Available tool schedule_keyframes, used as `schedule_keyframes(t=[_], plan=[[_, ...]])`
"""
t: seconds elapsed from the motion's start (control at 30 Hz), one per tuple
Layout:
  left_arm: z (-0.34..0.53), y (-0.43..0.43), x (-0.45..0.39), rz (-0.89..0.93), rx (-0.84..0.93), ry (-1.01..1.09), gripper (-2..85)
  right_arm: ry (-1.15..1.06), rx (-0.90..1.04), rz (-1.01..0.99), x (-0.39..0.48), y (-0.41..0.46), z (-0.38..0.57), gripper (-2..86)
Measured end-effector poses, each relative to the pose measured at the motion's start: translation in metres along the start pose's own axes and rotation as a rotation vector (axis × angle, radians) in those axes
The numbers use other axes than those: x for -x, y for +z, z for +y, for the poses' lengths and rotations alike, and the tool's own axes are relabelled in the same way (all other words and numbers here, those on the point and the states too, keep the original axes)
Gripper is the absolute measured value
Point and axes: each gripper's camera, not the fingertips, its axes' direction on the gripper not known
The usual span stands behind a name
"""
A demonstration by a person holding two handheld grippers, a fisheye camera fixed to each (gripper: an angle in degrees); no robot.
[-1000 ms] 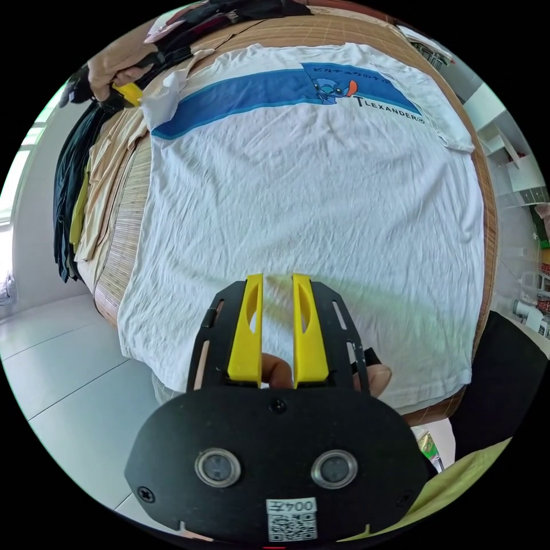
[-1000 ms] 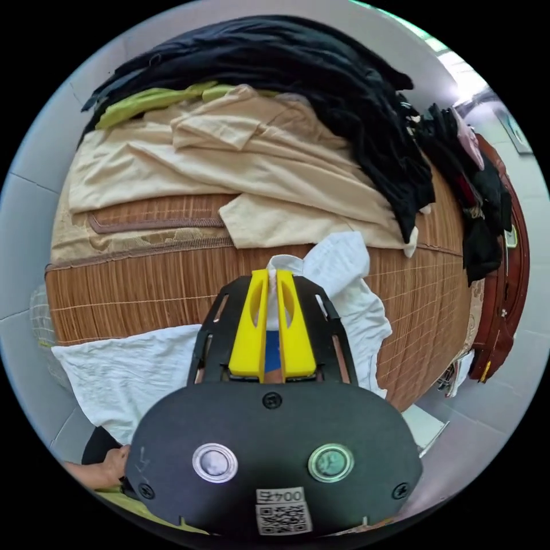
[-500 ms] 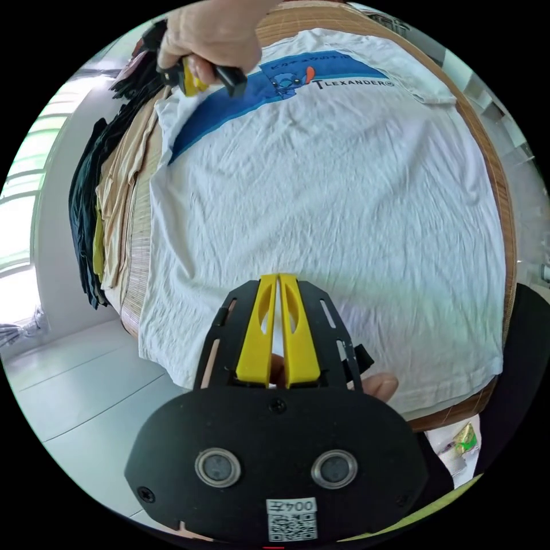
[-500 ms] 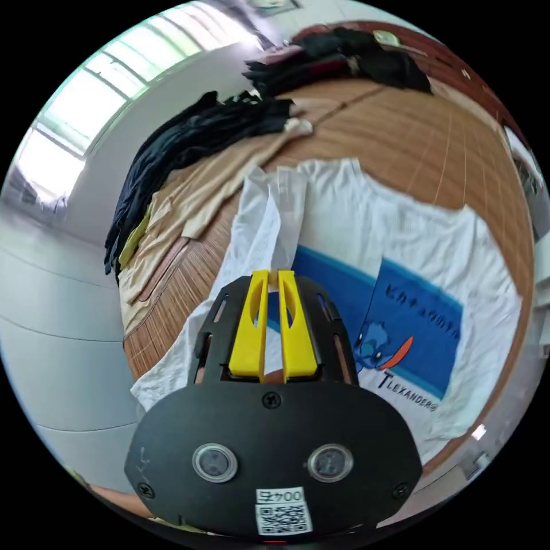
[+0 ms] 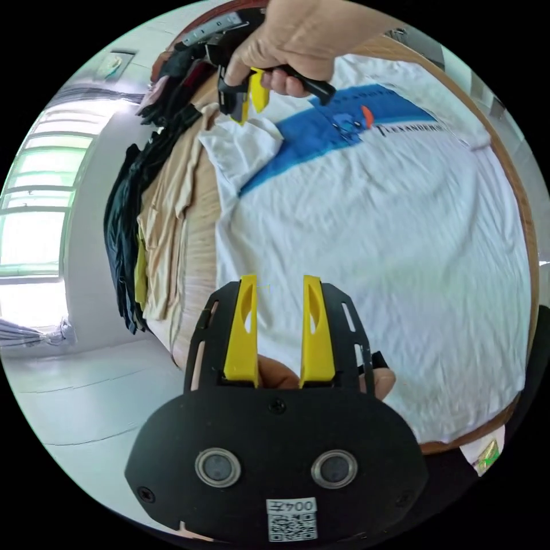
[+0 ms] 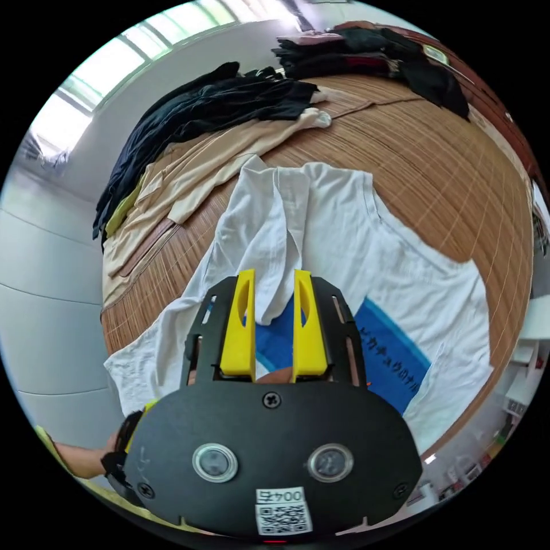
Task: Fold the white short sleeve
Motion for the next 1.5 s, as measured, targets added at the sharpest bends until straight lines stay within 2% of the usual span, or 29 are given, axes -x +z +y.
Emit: schedule_keyframes(t=[0.1,0.27,0.57,0.73,0.93,1.17,1.23,1.33,1.5], plan=[[-0.046,0.019,0.043,-0.088,-0.082,0.033,12.0,-0.028,0.0,0.056,0.012,0.012,-0.034,10.8],[-0.087,0.036,0.089,-0.085,-0.117,0.057,12.1,-0.076,-0.005,0.119,0.033,0.03,-0.078,10.5],[-0.054,0.023,0.115,-0.033,-0.189,0.223,12.0,-0.113,0.034,0.234,0.057,0.067,-0.143,10.7],[-0.042,0.01,0.158,0.034,-0.183,0.18,10.9,-0.088,0.012,0.329,0.055,0.079,-0.154,1.0],[-0.013,0.004,0.244,0.18,-0.209,-0.006,7.8,0.048,-0.12,0.216,0.006,0.036,-0.107,0.7],[0.025,-0.009,0.26,0.103,-0.267,0.056,5.7,0.226,-0.06,0.157,-0.057,0.067,-0.027,8.2],[0.032,-0.016,0.255,0.083,-0.278,0.09,5.4,0.148,-0.107,0.056,-0.036,0.071,0.007,8.6],[0.044,-0.021,0.252,0.041,-0.277,0.115,5.6,-0.036,-0.079,-0.059,0.009,0.09,0.032,9.6],[0.064,-0.024,0.28,0.071,-0.242,0.065,6.7,-0.062,-0.002,-0.158,0.036,0.132,0.031,10.3]])
